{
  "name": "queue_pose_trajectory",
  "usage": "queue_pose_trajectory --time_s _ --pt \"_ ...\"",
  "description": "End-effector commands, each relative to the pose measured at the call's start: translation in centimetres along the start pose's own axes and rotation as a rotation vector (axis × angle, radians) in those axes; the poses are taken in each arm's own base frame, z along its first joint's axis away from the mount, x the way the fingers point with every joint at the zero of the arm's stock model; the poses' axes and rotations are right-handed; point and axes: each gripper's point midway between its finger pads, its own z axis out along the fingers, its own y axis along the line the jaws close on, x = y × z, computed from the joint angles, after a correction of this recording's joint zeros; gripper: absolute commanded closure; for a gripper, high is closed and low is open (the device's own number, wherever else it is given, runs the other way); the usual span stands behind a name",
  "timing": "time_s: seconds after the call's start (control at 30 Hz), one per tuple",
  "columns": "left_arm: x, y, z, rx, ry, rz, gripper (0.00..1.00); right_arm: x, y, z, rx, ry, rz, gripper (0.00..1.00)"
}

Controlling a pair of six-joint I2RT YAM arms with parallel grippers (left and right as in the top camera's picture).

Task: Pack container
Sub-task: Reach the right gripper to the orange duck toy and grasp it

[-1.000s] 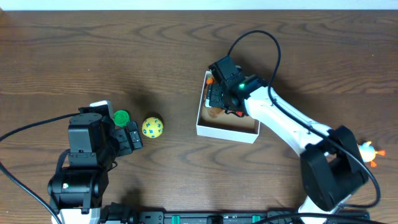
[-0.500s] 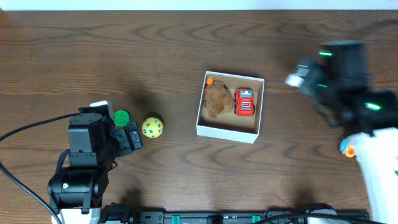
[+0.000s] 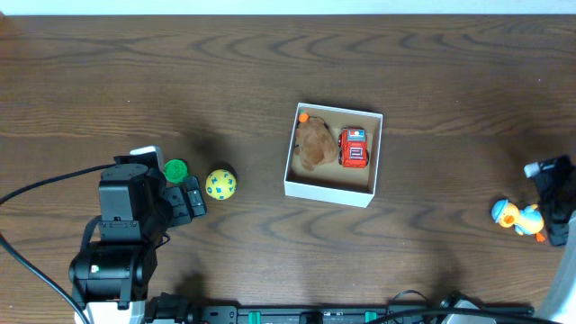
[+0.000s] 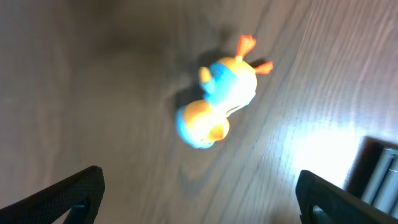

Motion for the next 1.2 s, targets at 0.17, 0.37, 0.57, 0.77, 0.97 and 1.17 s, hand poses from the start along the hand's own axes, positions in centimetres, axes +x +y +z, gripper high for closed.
queue_pose_trajectory --time_s 0.17,0.37,0.57,0.77,0.97,1.17 --pt "-0.3 -0.1 -0.5 0.006 -0.004 -0.015 0.02 2.3 -1.0 8.0 0.021 0.101 -0.017 0.01" --pt "-0.1 -0.1 -0.5 0.005 0.002 -0.015 0.02 2.5 -0.7 11.4 0.037 0.131 -0.055 0.07" --pt "-0.1 -0.1 -0.5 0.005 0.002 -0.015 0.02 3.3 -1.0 12.7 0.055 0.177 -0.056 0.64" --pt "-0.1 -0.1 -0.5 0.005 0.002 -0.015 0.02 4.0 0.3 11.4 -0.004 0.201 -0.114 0.94" --pt "-0.1 -0.1 -0.5 0.005 0.002 -0.015 0.02 3.8 6.6 4.0 -0.233 0.092 -0.323 0.94" --pt "-0.1 -0.1 -0.5 0.005 0.002 -0.015 0.02 8.6 14.1 -8.3 -0.558 -0.088 -0.69 0.97"
